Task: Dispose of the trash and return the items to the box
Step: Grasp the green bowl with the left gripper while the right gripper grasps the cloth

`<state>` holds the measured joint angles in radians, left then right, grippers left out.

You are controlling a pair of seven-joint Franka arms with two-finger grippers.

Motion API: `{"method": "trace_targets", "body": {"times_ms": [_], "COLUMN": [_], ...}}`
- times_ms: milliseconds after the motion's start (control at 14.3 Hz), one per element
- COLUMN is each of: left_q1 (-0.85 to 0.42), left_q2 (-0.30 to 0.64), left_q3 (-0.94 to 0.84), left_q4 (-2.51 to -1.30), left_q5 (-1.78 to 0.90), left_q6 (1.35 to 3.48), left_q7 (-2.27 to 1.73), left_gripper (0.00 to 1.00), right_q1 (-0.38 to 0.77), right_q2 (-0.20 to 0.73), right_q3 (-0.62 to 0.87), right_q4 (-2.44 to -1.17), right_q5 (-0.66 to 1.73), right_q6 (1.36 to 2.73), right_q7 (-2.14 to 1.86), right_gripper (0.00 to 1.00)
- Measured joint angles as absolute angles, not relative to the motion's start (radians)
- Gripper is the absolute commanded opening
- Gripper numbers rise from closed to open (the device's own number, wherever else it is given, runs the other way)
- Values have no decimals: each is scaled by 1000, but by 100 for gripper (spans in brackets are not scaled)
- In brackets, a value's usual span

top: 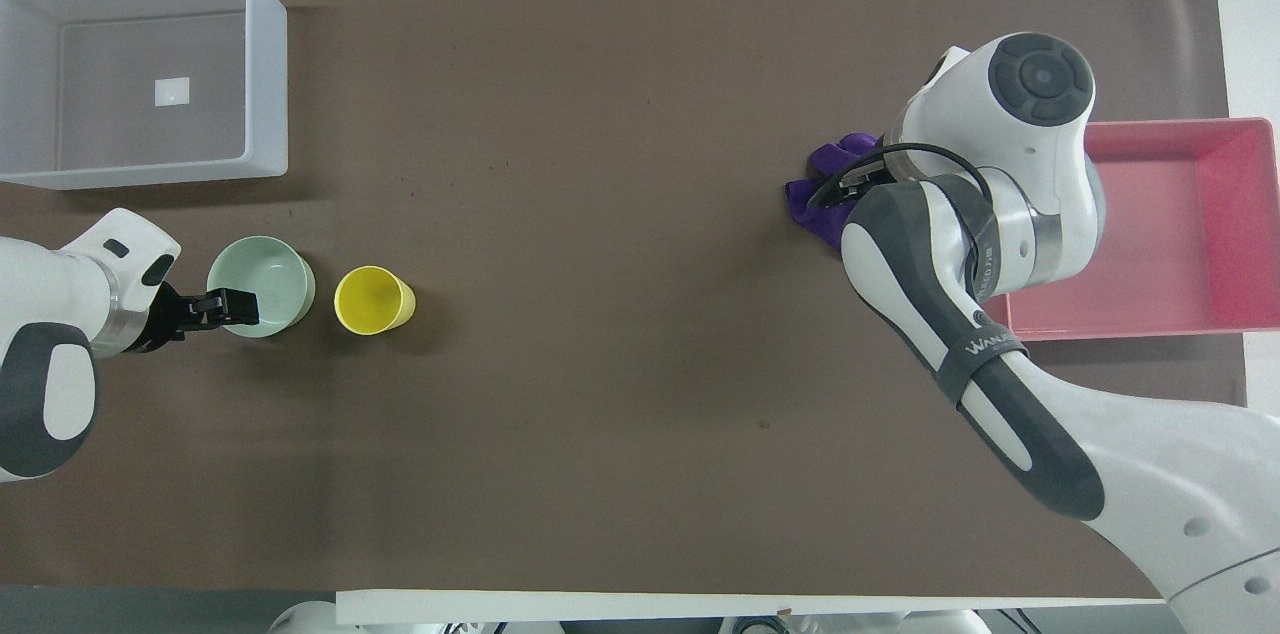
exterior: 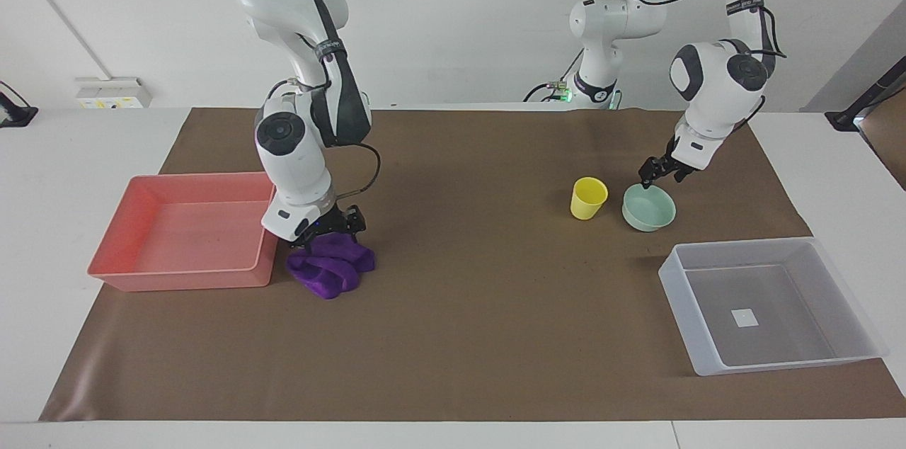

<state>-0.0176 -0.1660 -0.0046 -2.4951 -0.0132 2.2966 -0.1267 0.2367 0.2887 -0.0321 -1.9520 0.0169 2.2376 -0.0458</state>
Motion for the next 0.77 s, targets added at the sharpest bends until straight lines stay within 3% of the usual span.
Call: {"method": "trace_targets", "body": {"times_ms": [350,490,770], "left_q1": [-15,-14,-13], "left_q2": [-123,-124,-133], "left_q3": [-4,-4,-5], "left_q4": [-2512,-2512,-2496], "left_q5": [-13,-13,-22], "left_q6": [2357,2359,2351], "left_q7": [-128,-128,-128], "left_gripper": [0,0,0], "right_q1": [237,235,229], "right_q2": [317,317,310], "right_q3": [-34,-35,-37], "right_q4": [-1990,-1996,-1994], "right_q5": [16,16,15], "right_q6": [2301,2301,2287], "right_q7": [-46,-46,-46], "right_gripper": [25,4,0]}}
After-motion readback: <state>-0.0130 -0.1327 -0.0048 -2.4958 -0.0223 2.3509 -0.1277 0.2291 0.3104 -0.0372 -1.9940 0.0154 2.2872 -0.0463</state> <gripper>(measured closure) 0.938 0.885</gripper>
